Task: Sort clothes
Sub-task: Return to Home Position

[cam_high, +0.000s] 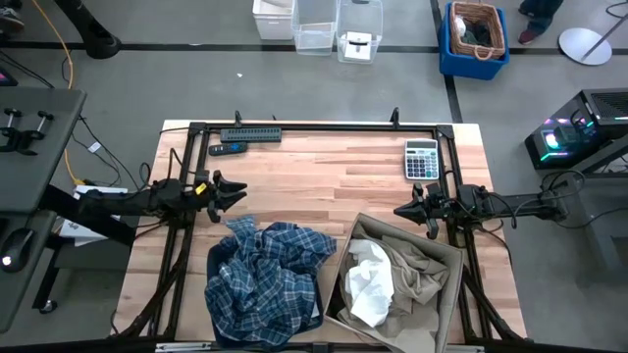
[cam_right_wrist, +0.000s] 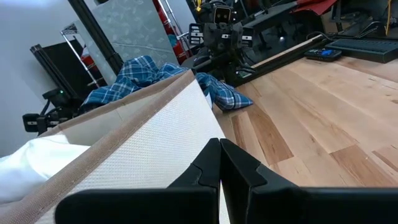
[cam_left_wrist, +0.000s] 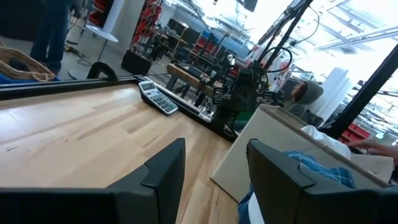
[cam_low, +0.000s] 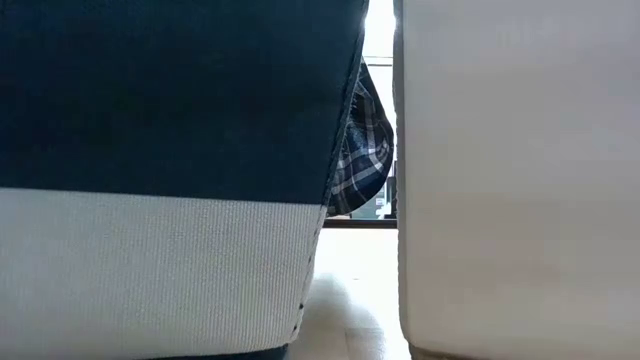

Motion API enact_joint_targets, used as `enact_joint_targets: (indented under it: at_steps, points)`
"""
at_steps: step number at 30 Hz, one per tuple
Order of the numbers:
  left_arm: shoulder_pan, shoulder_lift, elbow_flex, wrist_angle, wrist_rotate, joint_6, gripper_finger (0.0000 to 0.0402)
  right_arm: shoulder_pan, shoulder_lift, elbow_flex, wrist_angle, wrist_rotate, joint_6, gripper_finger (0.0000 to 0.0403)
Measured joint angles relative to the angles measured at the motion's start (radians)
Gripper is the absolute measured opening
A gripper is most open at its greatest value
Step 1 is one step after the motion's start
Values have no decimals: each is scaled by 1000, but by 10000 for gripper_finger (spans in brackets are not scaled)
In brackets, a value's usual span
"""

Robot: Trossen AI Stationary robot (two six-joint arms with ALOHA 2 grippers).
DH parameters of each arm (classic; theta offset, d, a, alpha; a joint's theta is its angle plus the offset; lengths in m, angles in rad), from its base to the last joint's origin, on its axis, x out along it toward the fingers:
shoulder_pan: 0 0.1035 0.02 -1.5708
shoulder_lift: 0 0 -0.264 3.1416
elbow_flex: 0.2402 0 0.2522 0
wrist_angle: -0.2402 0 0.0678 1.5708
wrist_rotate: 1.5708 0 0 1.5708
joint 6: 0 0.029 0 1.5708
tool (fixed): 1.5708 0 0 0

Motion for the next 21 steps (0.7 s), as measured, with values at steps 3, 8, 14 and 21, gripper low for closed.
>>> enact_joint_targets:
  at_steps: [3, 8, 14, 21]
  points:
    - [0, 0, 0, -1, 0, 0, 160, 0, -4, 0, 0, 0, 0, 0]
    - [0, 0, 0, 0, 0, 0, 160, -13, -51, 0, 22, 0, 0, 0]
    - [0, 5, 0, 0, 0, 0, 160, -14, -52, 0, 2, 14, -234, 0]
    - [0, 6, 0, -2, 0, 0, 160, -14, -52, 0, 3, 28, -654, 0]
